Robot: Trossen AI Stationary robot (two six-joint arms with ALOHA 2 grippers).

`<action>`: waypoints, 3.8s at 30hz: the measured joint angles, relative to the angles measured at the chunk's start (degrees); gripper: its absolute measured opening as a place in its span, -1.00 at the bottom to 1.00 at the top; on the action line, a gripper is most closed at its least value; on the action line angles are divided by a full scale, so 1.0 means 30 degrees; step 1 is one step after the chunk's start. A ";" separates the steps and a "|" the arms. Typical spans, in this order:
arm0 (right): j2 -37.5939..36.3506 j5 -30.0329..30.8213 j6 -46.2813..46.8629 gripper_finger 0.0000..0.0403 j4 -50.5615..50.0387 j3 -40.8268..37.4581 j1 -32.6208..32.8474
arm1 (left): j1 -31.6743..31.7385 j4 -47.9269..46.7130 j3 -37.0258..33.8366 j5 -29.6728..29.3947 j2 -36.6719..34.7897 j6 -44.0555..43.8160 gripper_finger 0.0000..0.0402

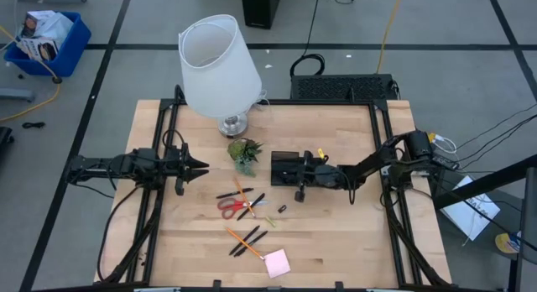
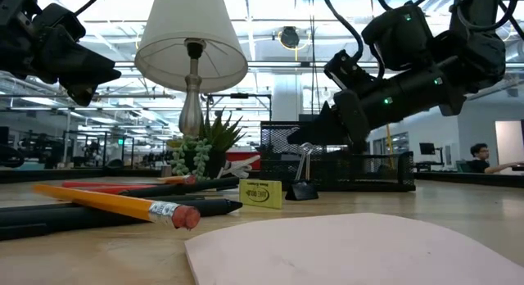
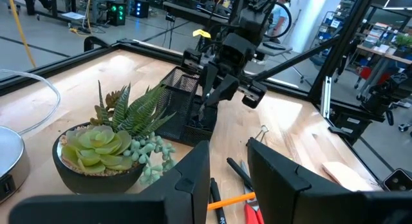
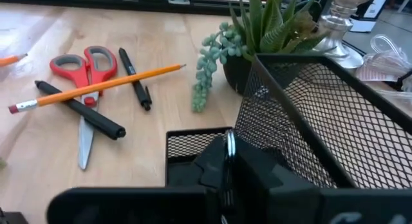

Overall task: Pick and place office supplies into organizer
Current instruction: Put the black binder clip into the desk organizer

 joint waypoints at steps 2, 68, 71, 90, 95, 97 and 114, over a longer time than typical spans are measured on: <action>0.0000 0.0002 0.0015 -0.79 0.0008 0.0000 -0.0002 | 0.0002 -0.0003 0.0000 0.0000 0.0000 0.0000 -0.46; 0.2412 -0.6985 -0.1970 -0.84 -0.0091 0.1333 0.2511 | 0.0004 -0.0004 0.0000 0.0000 0.0000 0.0000 -0.46; 0.2412 -0.6928 -0.2250 -0.96 0.0098 0.1333 0.2490 | 0.0007 -0.0001 0.0000 0.0000 0.0000 0.0000 -0.46; 0.0226 0.4044 -0.3190 -0.93 0.1692 0.1319 0.2413 | 0.0004 -0.0004 0.0000 0.0000 0.0000 -0.0001 -0.46; 0.0226 0.3506 -0.2275 -0.97 0.1077 0.1319 0.2111 | 0.0000 -0.0003 0.0000 0.0000 0.0000 0.0000 -0.46; 0.0226 0.3516 -0.1991 -0.97 0.1010 0.1319 0.2098 | 0.0000 -0.0003 0.0000 0.0000 0.0000 0.0000 -0.46; 0.0233 0.2478 0.1566 -0.76 -0.1001 0.1319 0.1059 | 0.0004 -0.0004 0.0000 0.0000 0.0000 0.0000 -0.46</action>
